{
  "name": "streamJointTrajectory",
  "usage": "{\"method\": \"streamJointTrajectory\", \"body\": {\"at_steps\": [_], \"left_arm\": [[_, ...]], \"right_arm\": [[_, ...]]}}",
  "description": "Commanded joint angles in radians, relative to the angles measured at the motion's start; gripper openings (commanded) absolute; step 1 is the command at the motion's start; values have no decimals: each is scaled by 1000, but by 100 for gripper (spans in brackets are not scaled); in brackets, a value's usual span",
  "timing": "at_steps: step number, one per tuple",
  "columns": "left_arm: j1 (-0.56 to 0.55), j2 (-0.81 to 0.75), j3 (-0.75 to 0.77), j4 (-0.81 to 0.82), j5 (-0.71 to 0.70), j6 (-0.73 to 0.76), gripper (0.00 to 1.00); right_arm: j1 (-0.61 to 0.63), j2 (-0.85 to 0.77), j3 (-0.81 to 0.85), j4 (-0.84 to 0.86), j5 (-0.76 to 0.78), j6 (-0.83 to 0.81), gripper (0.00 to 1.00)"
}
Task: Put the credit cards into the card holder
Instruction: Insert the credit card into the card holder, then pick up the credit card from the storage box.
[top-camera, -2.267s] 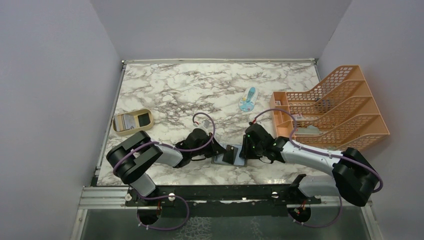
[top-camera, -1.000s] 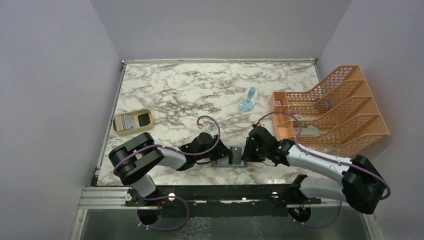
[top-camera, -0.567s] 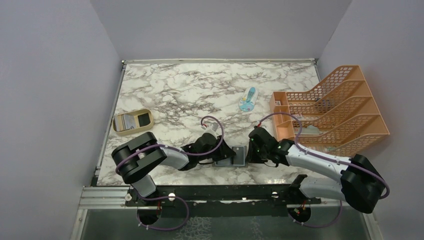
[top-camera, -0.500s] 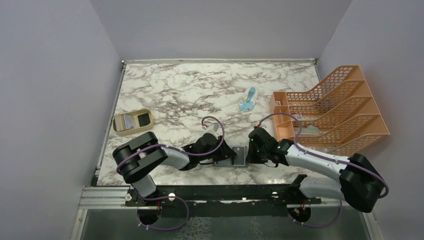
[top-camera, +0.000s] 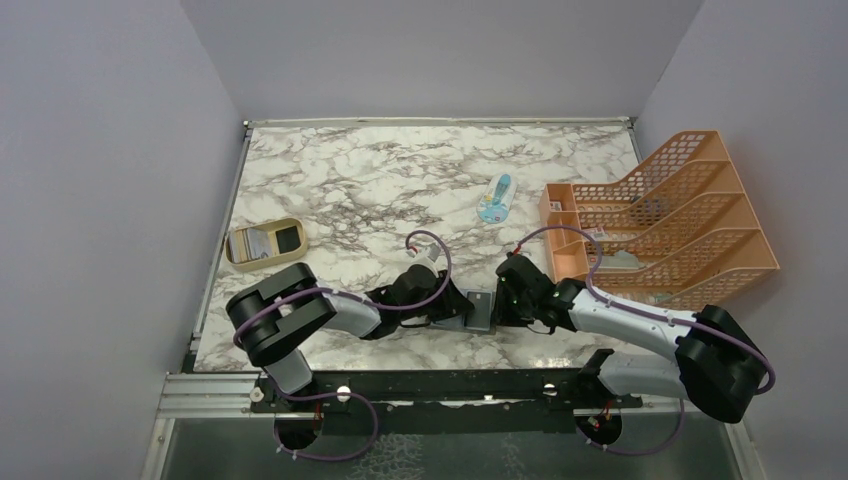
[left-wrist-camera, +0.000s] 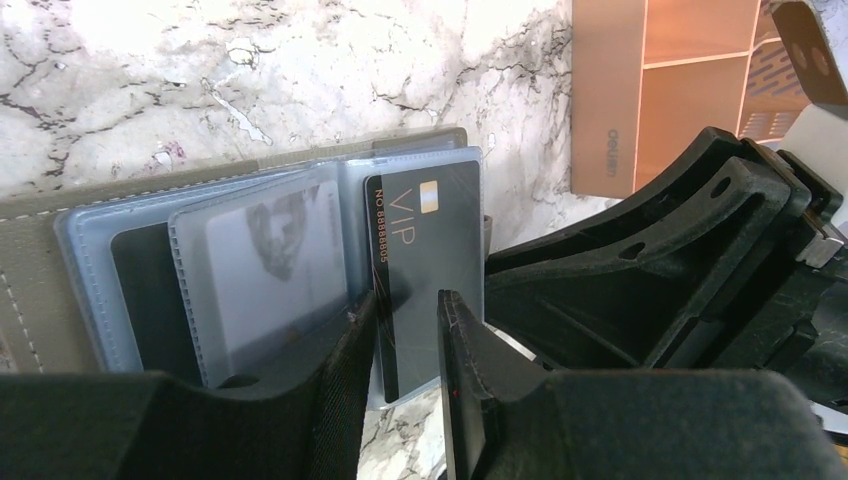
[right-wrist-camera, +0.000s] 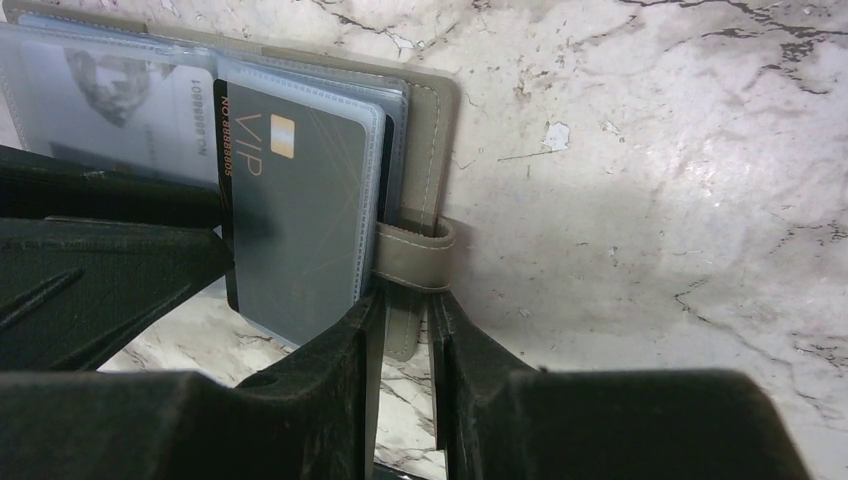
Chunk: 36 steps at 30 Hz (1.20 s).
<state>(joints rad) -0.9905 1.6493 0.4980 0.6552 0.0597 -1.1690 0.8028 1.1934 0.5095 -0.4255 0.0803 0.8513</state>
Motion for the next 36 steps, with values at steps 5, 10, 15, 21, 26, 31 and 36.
{"method": "streamJointTrajectory", "body": {"at_steps": [5, 10, 15, 21, 26, 31, 36], "left_arm": [[-11, -102, 21, -134, -72, 62, 39], [-2, -163, 110, -357, -147, 164, 52], [7, -206, 236, -601, -249, 290, 54], [58, -255, 359, -844, -337, 459, 55], [210, -298, 420, -1008, -340, 577, 54], [394, -368, 450, -1107, -371, 702, 54], [576, -389, 463, -1140, -402, 813, 55]], "right_arm": [[1, -56, 20, -35, 74, -22, 29], [1, -136, 34, -73, 93, -36, 39], [1, -185, 47, -62, 79, -64, 42], [1, -231, 62, -38, 51, -98, 46], [1, -266, 69, -38, 57, -113, 46], [1, -292, 71, -29, 49, -126, 46], [1, -290, 70, -8, 31, -137, 46]]}}
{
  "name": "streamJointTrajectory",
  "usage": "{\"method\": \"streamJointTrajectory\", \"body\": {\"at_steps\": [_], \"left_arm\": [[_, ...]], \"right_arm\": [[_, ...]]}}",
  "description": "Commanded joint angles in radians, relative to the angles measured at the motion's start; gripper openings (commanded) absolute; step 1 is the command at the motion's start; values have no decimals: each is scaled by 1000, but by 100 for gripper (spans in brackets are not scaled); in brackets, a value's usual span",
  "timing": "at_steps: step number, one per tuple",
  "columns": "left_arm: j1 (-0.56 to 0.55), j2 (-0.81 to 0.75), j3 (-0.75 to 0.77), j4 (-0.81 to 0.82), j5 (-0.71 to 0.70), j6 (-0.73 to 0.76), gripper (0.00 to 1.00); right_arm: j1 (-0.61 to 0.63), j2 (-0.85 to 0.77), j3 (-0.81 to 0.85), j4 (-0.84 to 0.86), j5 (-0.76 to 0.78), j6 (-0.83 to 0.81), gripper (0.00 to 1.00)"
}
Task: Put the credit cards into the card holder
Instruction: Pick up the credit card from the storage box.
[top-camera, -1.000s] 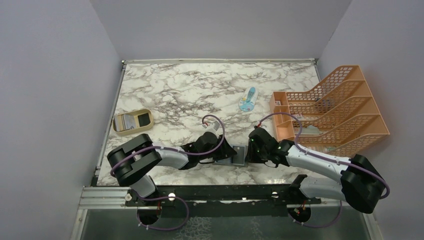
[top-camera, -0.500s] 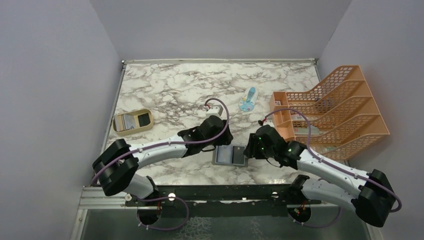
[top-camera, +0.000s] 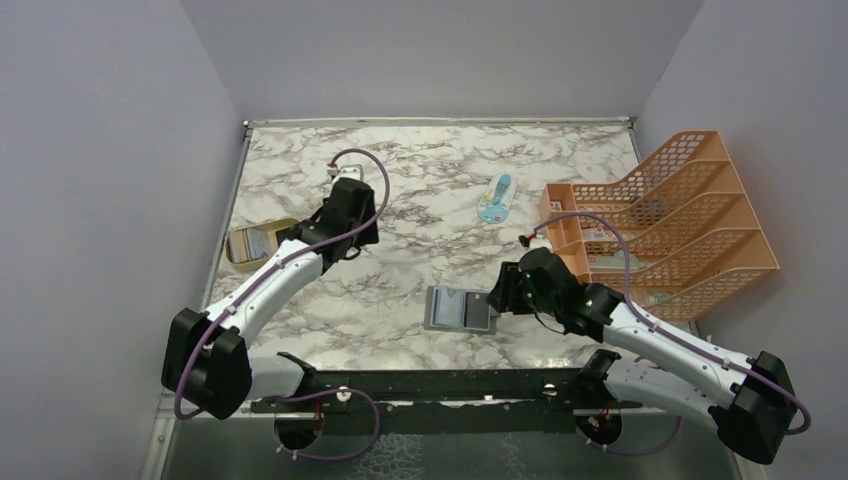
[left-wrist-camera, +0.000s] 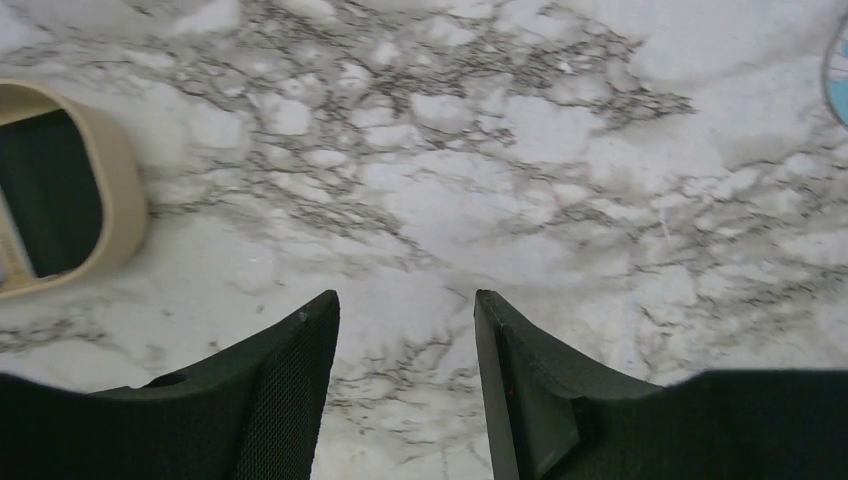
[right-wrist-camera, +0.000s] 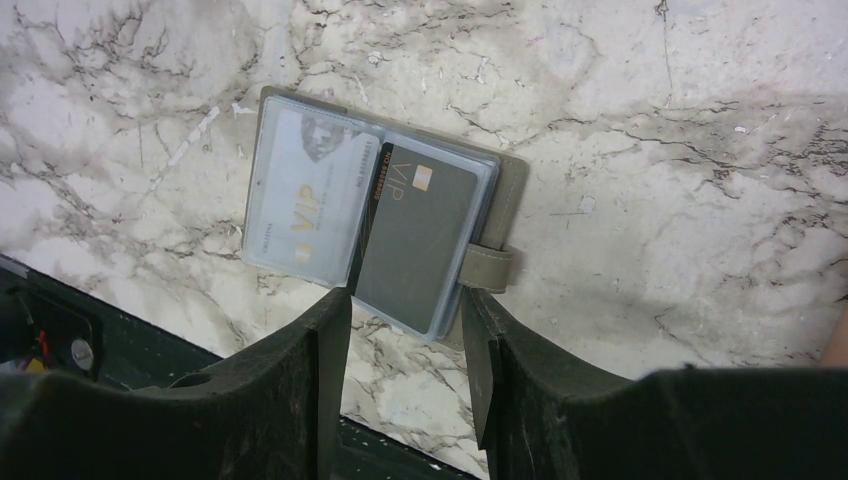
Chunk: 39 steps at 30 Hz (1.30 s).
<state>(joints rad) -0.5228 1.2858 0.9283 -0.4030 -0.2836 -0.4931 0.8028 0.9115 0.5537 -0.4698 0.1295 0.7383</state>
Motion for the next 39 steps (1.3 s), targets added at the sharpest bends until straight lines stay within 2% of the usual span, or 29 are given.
{"method": "streamJointTrajectory", "body": {"at_steps": [1, 5, 9, 13, 22, 29, 39], "left_arm": [[145, -22, 35, -87, -61, 156, 55], [261, 3, 52, -94, -69, 217, 55], [360, 38, 86, -94, -150, 293, 56], [467, 87, 135, -92, -146, 330, 56], [616, 177, 156, -77, -185, 405, 57], [669, 282, 175, -61, -196, 419, 57], [684, 386, 214, -61, -235, 439, 56]], "right_arm": [[1, -7, 26, 39, -21, -27, 46], [1, 0, 24, 49, -24, -43, 46], [1, 4, 24, 56, -25, -58, 46], [1, 4, 17, 75, -34, -68, 46], [1, -6, 6, 96, -29, -82, 46], [1, 5, 18, 100, -16, -99, 46], [1, 20, 13, 116, -19, -96, 46]]}}
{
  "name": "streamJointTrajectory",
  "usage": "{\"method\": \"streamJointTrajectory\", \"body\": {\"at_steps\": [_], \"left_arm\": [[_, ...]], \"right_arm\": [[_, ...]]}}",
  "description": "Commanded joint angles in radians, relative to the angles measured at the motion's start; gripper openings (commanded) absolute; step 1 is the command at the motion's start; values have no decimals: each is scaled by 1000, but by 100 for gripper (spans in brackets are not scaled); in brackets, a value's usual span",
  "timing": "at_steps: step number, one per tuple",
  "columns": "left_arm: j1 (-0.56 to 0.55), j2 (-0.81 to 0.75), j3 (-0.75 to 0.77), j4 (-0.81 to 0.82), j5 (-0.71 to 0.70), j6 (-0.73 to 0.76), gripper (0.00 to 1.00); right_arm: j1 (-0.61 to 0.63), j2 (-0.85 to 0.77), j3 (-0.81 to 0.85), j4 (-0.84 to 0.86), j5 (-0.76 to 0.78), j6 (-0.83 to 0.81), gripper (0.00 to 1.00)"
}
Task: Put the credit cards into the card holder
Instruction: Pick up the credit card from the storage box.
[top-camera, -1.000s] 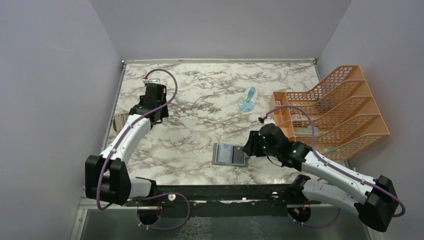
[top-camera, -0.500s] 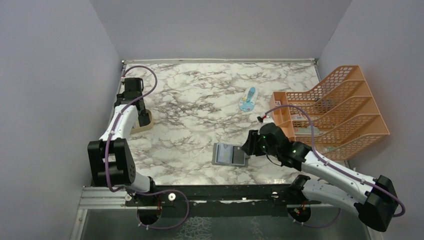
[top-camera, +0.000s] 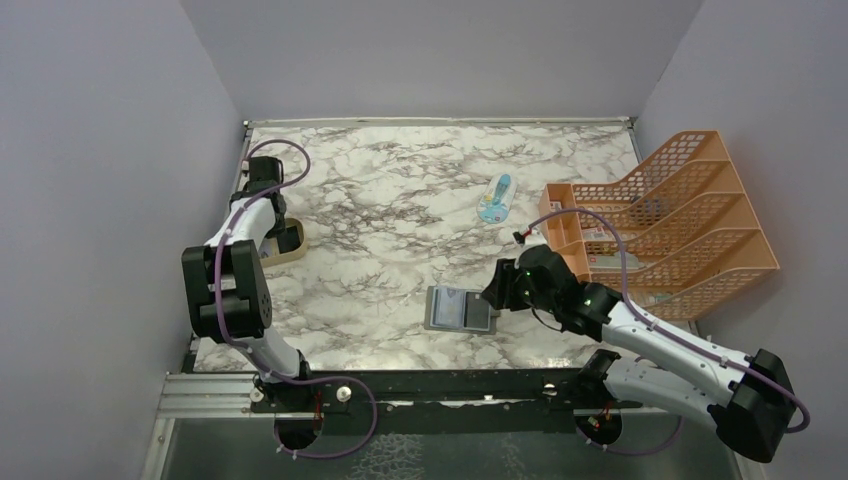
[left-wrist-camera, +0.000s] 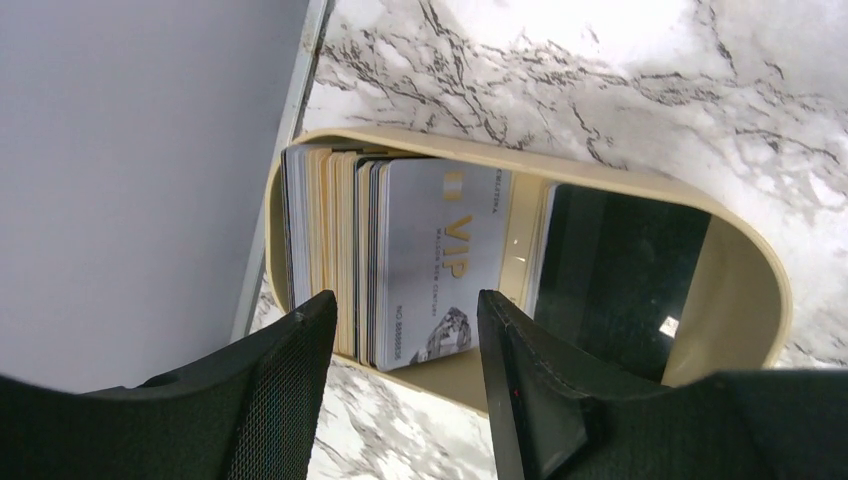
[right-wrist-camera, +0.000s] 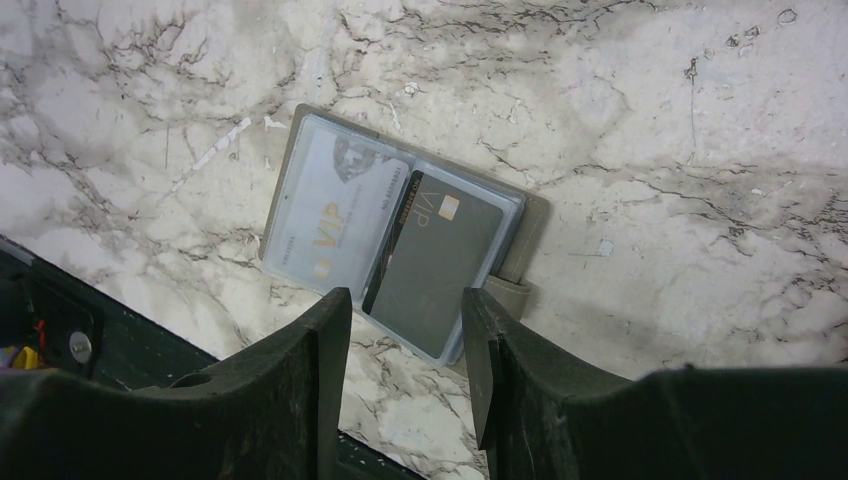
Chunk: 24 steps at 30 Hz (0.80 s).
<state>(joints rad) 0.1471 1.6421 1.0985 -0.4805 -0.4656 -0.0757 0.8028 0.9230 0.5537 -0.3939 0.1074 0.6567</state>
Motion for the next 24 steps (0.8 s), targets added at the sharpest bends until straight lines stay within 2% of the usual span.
{"method": "streamJointTrajectory", "body": {"at_steps": [1, 9, 24], "left_arm": [[17, 36, 47, 16, -55, 22, 56], [29, 89, 59, 11, -66, 31, 52], [29, 153, 111, -27, -105, 28, 38]], "right_arm": [[1, 10, 14, 38, 2, -15, 46], [1, 4, 26, 28, 22, -23, 46], [1, 18, 40, 18, 44, -36, 46]]}}
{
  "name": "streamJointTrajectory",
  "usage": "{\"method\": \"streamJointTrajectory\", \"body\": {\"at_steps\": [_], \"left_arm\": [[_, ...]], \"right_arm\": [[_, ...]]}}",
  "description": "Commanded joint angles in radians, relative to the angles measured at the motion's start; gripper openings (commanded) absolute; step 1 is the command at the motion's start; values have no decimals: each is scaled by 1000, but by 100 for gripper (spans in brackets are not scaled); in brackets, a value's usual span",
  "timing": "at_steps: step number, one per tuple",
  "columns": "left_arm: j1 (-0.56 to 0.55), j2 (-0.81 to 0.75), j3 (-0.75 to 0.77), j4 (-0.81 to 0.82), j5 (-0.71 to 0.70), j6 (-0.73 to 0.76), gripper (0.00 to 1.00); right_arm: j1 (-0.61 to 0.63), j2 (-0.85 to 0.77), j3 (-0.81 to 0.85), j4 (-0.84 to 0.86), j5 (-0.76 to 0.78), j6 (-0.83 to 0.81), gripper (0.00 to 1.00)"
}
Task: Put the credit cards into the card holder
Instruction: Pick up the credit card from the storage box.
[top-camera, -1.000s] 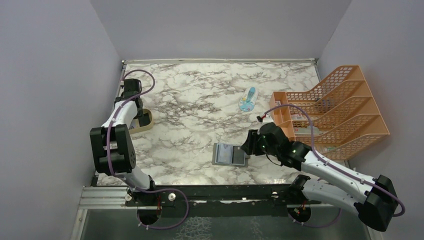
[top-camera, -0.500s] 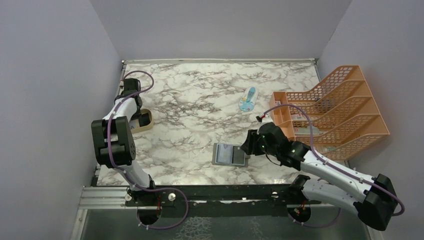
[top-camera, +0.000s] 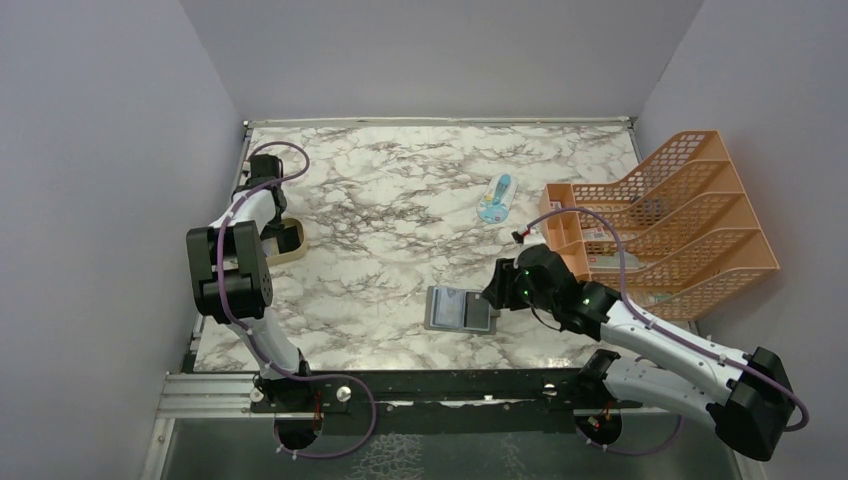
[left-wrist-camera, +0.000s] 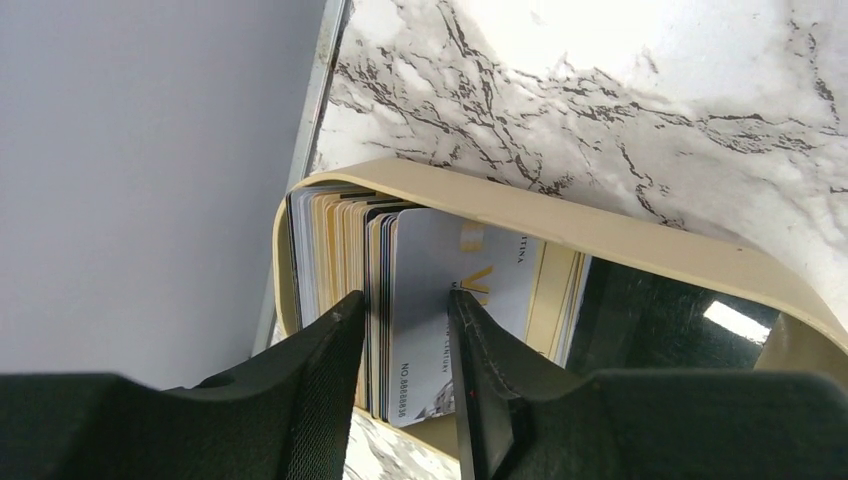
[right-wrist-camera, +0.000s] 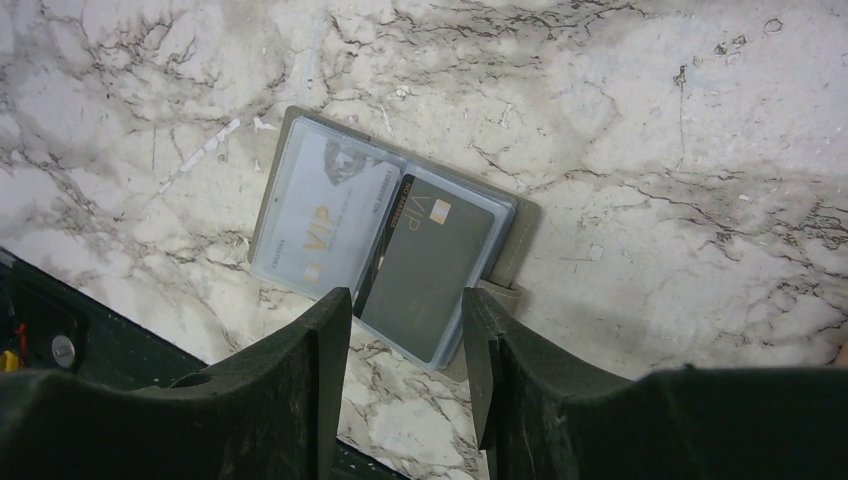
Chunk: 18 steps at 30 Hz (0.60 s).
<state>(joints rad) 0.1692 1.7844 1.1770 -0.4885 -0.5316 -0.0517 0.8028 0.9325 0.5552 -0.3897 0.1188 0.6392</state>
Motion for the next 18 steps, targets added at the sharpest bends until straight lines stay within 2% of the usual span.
{"method": "streamJointTrajectory", "body": {"at_steps": [1, 4, 10, 18], "left_arm": [[6, 9, 33, -21, -40, 4, 36], [7, 8, 37, -25, -42, 2, 30], [7, -1, 41, -32, -33, -1, 27], [7, -17, 42, -44, -11, -10, 16]], "right_arm": [[1, 9, 38, 15, 32, -18, 46], [1, 11, 37, 16, 33, -19, 46], [1, 10, 35, 12, 37, -23, 46], [1, 1, 38, 4, 43, -22, 46]]}}
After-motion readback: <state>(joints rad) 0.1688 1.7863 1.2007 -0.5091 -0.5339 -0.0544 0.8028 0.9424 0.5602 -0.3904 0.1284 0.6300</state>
